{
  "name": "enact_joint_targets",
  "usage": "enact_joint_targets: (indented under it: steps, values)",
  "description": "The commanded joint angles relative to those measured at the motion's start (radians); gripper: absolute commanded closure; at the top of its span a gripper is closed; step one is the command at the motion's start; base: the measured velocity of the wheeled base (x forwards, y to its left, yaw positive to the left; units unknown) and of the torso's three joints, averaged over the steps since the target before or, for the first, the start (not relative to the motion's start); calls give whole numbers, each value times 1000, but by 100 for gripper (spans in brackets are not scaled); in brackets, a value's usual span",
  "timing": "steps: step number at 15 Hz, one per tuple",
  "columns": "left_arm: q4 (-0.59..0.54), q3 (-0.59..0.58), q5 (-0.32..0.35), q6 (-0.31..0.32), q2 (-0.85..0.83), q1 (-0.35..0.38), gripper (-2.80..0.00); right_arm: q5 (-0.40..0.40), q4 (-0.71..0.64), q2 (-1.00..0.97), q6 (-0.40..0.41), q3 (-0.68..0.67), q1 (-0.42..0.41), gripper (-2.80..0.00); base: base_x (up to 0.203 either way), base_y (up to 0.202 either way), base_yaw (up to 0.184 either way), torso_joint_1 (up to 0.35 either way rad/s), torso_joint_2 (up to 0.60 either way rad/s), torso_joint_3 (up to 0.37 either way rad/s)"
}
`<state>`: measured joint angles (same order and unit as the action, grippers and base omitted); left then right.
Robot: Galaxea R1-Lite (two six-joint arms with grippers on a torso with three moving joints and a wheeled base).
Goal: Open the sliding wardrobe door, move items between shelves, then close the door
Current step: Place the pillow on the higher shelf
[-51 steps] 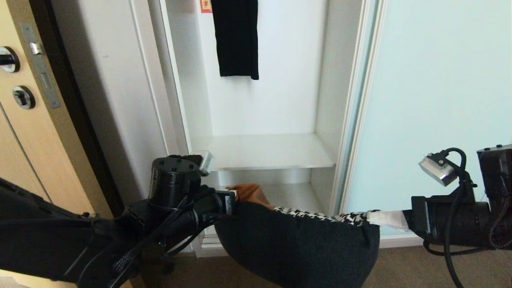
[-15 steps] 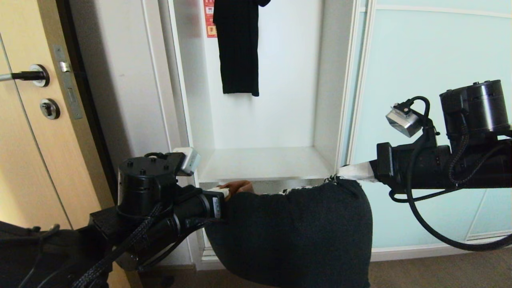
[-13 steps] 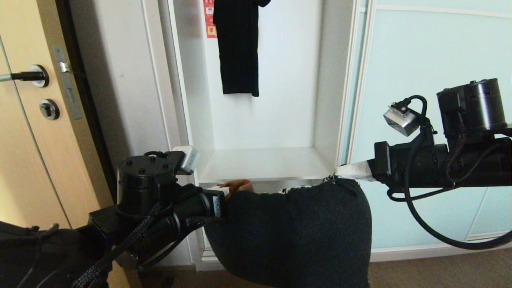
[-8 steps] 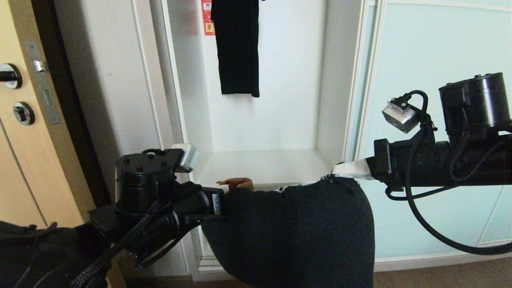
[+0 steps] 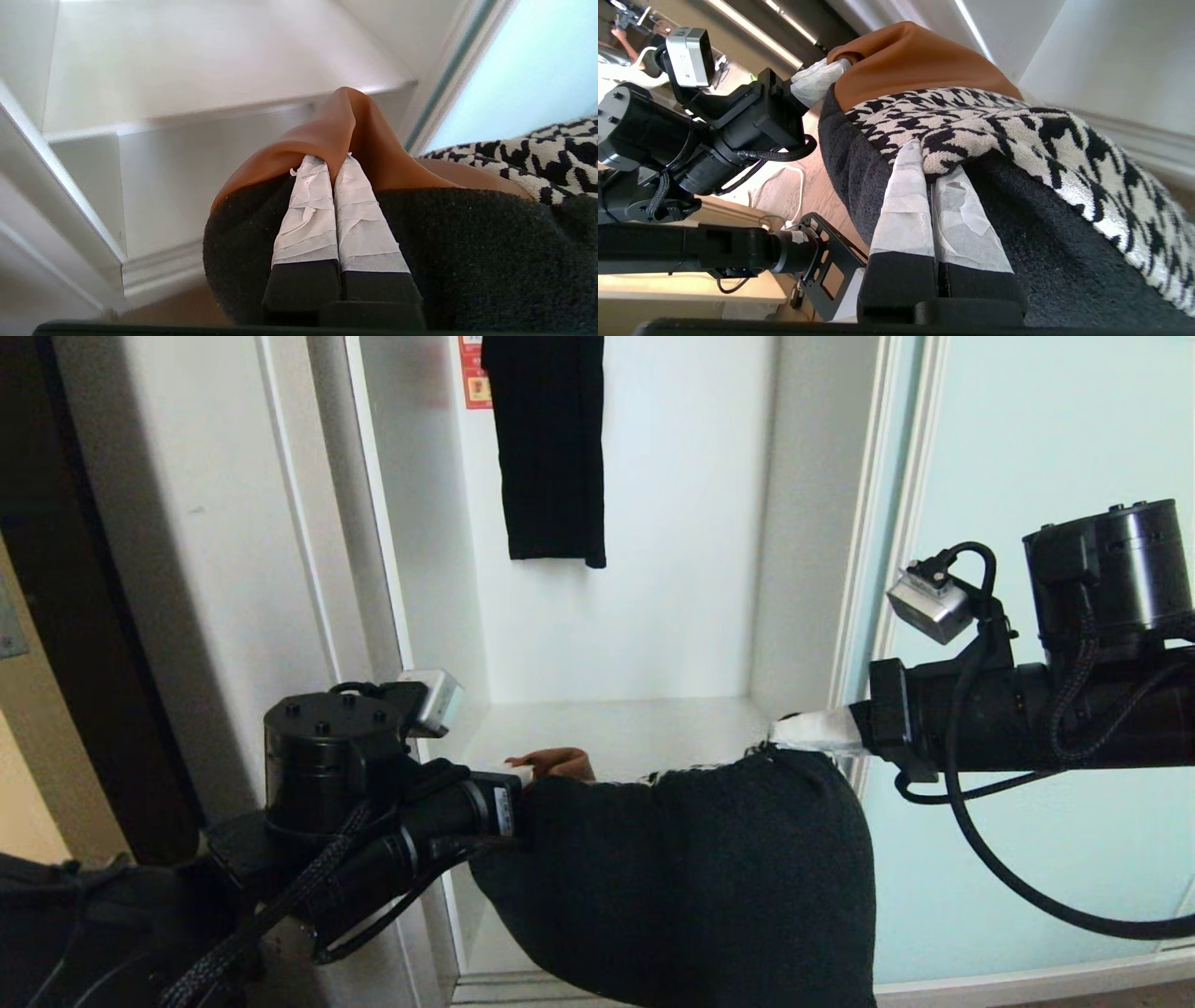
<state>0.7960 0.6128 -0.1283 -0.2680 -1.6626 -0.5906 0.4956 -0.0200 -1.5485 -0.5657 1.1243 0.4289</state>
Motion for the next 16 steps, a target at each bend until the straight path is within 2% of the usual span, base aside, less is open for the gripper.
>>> enact_joint_targets:
  steps: [1,4,9,12,14,16]
  values:
    - [5,-2,-1,1,-5,0,0,4,0,-4,-3,0,1,0,195,0,2,2,1,3]
    - [5,-4,-1,20,-14,0,0,3,0,-12,-3,5,2,0,167,0,3,7,2,5]
    - [7,-16,-1,47,-52,0,0,1,0,-24,-3,6,2,0,0,0,0,0,0,0]
    - [9,-3,-7,42,-38,2,0,-5,0,-25,-3,14,2,0,0,0,0,0,0,0]
    - [8,20,-52,39,-29,2,0,-6,0,-27,-3,20,1,0,0,0,0,0,0,0]
    - [8,49,-70,34,-25,6,0,-7,0,-25,-3,45,1,0,0,0,0,0,0,0]
